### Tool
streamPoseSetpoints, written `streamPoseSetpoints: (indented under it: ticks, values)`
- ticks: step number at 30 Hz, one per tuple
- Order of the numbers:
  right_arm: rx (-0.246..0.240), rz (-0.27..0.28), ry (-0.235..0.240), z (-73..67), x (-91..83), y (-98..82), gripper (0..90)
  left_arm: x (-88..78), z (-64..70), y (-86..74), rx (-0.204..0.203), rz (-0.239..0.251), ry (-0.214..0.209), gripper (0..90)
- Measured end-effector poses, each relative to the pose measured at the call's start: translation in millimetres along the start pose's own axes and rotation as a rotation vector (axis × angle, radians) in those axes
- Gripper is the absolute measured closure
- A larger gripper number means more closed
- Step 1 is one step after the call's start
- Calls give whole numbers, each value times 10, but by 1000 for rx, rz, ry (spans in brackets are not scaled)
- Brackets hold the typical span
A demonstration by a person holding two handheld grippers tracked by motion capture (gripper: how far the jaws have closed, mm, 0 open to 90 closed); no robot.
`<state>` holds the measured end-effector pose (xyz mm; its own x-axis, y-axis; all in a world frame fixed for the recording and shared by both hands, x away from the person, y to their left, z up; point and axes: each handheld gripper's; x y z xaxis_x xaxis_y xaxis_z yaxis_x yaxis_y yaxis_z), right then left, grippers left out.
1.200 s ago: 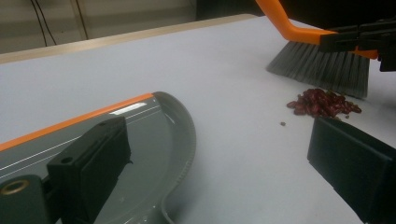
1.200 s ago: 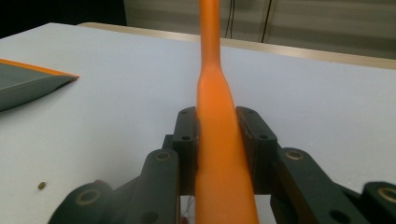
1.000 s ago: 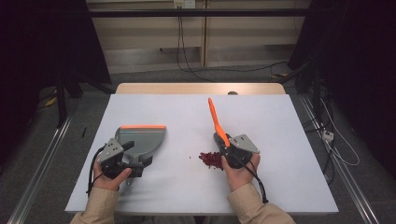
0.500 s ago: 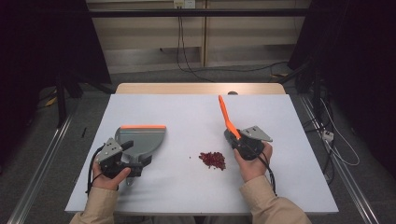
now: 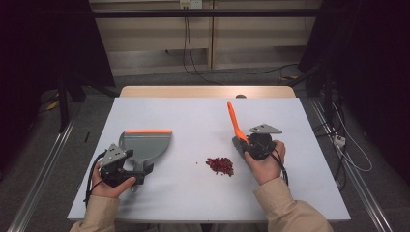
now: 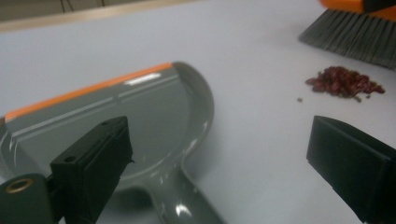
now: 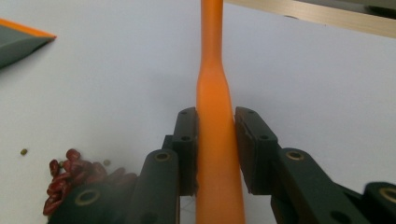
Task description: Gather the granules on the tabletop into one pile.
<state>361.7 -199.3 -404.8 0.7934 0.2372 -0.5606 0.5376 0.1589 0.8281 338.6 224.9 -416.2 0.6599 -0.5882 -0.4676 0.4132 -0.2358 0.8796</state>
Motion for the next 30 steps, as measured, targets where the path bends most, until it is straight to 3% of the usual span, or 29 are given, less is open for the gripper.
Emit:
streamPoseSetpoints:
  ticks: [5,11,20,24,30]
  values:
    - [-2,-23,27,19,-4,11,714,-17,0,-41,-26,-55,40,95]
    - [-21,-17,46,32,-29,-16,717,-73,-32,-93,-60,-75,64,99]
    - [72,59,68,67,-60,-30,718,-83,-42,-122,-66,-70,65,98]
    - [155,130,129,-35,-66,88,718,-65,-57,-125,-67,-72,67,99]
    - [216,198,229,-443,90,227,718,-46,-74,-135,-65,-82,58,99]
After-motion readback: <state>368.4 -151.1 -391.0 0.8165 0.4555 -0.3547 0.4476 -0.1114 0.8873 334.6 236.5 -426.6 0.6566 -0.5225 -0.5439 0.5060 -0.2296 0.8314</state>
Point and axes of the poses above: each handheld gripper's, and its own axes: x roughly forward along the jaws, y roughly out of its top, z roughly to its right, and after that the axes turned 5 degrees about z, right-handed
